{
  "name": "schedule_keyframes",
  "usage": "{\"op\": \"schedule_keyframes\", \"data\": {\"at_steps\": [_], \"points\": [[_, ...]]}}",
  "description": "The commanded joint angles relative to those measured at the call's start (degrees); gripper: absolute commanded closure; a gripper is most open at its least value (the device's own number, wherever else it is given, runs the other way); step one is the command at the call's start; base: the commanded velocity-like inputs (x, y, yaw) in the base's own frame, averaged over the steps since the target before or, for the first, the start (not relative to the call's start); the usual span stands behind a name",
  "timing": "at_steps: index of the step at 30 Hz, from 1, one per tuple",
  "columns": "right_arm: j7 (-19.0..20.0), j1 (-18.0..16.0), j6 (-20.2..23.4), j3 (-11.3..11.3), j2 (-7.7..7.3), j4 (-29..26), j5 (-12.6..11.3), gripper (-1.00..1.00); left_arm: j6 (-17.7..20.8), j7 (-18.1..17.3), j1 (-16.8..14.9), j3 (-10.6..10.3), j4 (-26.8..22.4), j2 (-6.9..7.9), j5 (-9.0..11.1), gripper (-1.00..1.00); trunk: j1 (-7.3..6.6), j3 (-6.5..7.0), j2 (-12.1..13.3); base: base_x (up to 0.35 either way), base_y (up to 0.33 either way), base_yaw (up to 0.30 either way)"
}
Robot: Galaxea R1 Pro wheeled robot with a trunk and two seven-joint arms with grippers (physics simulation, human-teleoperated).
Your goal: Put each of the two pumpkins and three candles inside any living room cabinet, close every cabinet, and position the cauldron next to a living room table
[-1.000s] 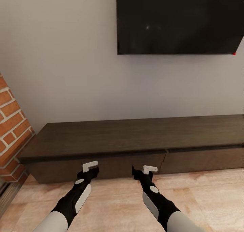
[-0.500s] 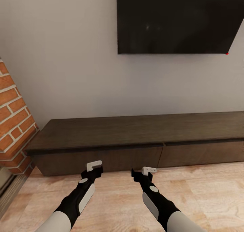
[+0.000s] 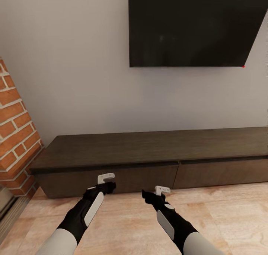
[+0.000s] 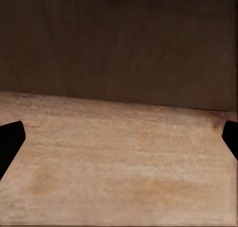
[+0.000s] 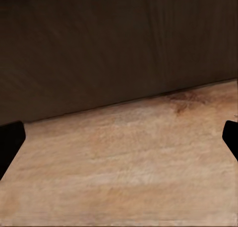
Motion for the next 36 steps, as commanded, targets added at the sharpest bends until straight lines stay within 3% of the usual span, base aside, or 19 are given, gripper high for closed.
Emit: {"op": "schedule_keyframes", "data": {"at_steps": [1, 3, 7, 10, 13, 19, 23, 29, 36], "points": [[-0.5, 0.0, 1.3, 0.4, -0.06, -0.1, -1.6, -1.0, 1.2, 0.6, 0.0, -0.1, -0.2, 0.11, 0.7, -1.0, -0.03, 0.17, 0.0, 0.0, 0.0, 0.0], [-0.6, 0.0, 3.4, 0.4, -0.06, -0.1, -3.5, -1.0, 4.6, 0.6, -0.1, 1.1, -0.3, 0.18, 1.0, -1.0, -0.09, 0.62, 0.0, 0.0, 0.0, 0.0], [-0.6, 0.0, 6.2, 0.3, -0.09, -0.1, -5.6, -1.0, 9.7, 0.6, -0.2, 7.1, -0.6, 0.13, 1.0, -1.0, -0.19, 1.5, 0.1, 0.0, 0.0, 0.0], [-0.5, 0.0, 10.4, 0.3, -0.11, -0.1, -5.9, -1.0, 11.5, 0.6, -0.3, 8.8, -0.7, 0.15, 0.9, -1.0, -0.27, 2.17, 0.1, 0.0, 0.0, 0.0], [-0.3, 0.0, 12.9, 0.3, -0.1, -0.2, -5.9, -1.0, 13.9, 0.5, -0.4, 9.4, -0.7, 0.23, 1.0, -1.0, -0.34, 2.83, 0.2, 0.0, 0.0, 0.0], [-0.3, 0.0, 13.7, 0.3, -0.03, -0.4, -5.8, -1.0, 17.0, 0.5, -0.5, 9.7, -0.7, 0.78, 1.1, -1.0, -0.53, 4.16, 0.3, -0.16, 0.0, 0.0], [-0.2, 0.0, 13.9, 0.4, -0.11, -0.5, -5.7, -1.0, 17.3, 0.4, -0.6, 9.9, -0.7, 2.01, 1.2, -1.0, -1.41, 4.87, 1.9, -0.197, 0.0, 0.0], [-0.5, 0.0, 13.5, 0.2, 0.1, -0.6, -5.8, -1.0, 18.1, 0.5, -0.6, 10.0, -0.7, 2.37, 1.3, -1.0, -2.72, 5.95, 4.3, -0.019, 0.0, 0.0], [-0.4, 0.0, 14.4, -3.5, 0.03, -0.8, -5.8, -1.0, 21.2, 0.5, -0.6, 10.2, -0.7, 3.04, 1.2, -1.0, -4.26, 7.2, 7.1, -0.001, 0.0, 0.0]]}}
